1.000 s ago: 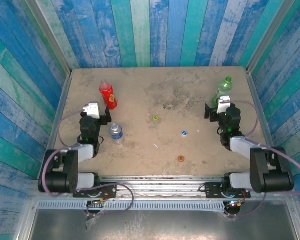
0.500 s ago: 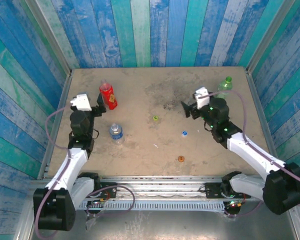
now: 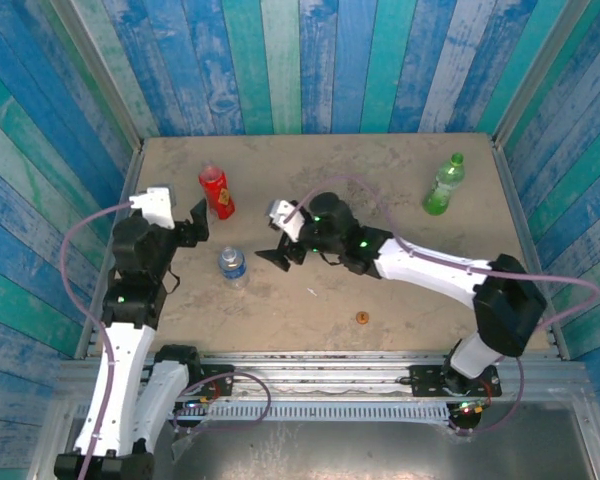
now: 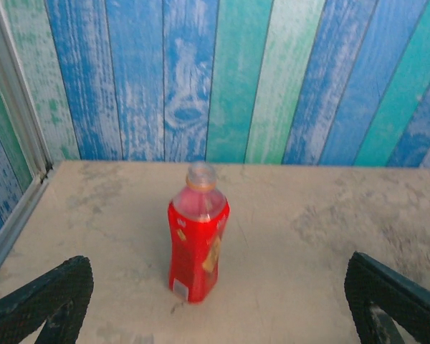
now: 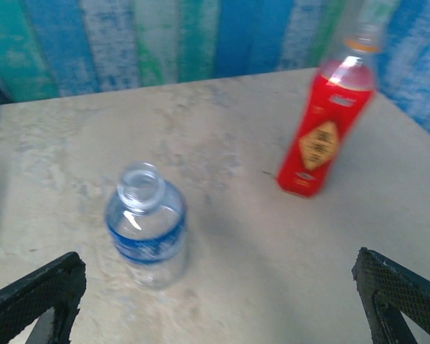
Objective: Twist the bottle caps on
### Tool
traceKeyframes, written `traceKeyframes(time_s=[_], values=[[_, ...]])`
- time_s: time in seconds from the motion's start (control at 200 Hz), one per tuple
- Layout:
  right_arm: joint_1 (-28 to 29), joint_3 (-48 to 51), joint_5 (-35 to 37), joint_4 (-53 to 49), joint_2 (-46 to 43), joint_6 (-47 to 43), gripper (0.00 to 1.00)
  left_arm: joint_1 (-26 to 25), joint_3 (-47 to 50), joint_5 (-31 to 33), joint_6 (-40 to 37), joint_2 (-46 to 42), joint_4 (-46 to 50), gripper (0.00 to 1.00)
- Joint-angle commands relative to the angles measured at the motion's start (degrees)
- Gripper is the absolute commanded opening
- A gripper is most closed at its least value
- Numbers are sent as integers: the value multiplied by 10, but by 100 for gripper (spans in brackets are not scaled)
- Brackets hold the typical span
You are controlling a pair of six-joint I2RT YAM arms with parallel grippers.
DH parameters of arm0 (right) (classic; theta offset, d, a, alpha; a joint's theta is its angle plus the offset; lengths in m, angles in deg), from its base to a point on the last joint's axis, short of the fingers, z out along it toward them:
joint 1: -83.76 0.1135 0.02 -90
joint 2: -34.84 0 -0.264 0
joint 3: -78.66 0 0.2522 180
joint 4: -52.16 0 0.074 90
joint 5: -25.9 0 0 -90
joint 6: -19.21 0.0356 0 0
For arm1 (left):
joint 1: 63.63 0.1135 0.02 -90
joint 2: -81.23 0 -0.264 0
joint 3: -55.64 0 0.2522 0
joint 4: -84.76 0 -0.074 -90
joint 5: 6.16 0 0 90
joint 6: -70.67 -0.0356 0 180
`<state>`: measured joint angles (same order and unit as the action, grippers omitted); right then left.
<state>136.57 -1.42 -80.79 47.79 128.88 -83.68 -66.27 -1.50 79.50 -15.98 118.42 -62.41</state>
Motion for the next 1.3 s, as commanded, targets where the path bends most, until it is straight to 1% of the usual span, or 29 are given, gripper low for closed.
traceKeyframes(time_s=[0.0, 0.03, 0.09, 0.175, 0.27, 0.411, 0.586, 0.636, 0.781, 0.951, 1.081, 1.212, 1.297], values=[[17, -53, -43, -10, 48, -7, 96, -1, 2, -22, -18, -25, 91, 94], [19, -63, -47, -9, 59, -6, 95, -1, 5, -21, -19, -32, 96, 94], [23, -89, -57, -9, 91, -5, 87, -1, 12, -16, -22, -45, 103, 94], [26, -115, -73, -10, 122, -4, 84, -1, 18, -13, -19, -62, 102, 94], [30, -140, -93, -10, 154, -3, 74, -1, 18, -14, -19, -71, 102, 94], [39, -173, -103, -21, 191, -8, 66, -1, 20, -20, -20, -75, 102, 94], [42, -195, -110, -29, 218, -7, 59, -1, 24, -22, -21, -78, 98, 94], [42, -200, -112, -34, 224, -7, 53, -1, 25, -22, -21, -79, 98, 94], [42, -206, -114, -40, 233, -8, 41, -1, 29, -28, -21, -81, 94, 94], [43, -211, -111, -48, 235, -3, 34, -1, 36, -35, -21, -80, 88, 94], [42, -201, -93, -48, 220, 0, 29, -1, 51, -50, -21, -79, 70, 94], [42, -179, -55, -51, 190, 9, 29, -1, 73, -103, -5, -80, 20, 94], [40, -146, -14, -47, 157, 16, 29, -4, 95, -138, 17, -85, -29, 94]])
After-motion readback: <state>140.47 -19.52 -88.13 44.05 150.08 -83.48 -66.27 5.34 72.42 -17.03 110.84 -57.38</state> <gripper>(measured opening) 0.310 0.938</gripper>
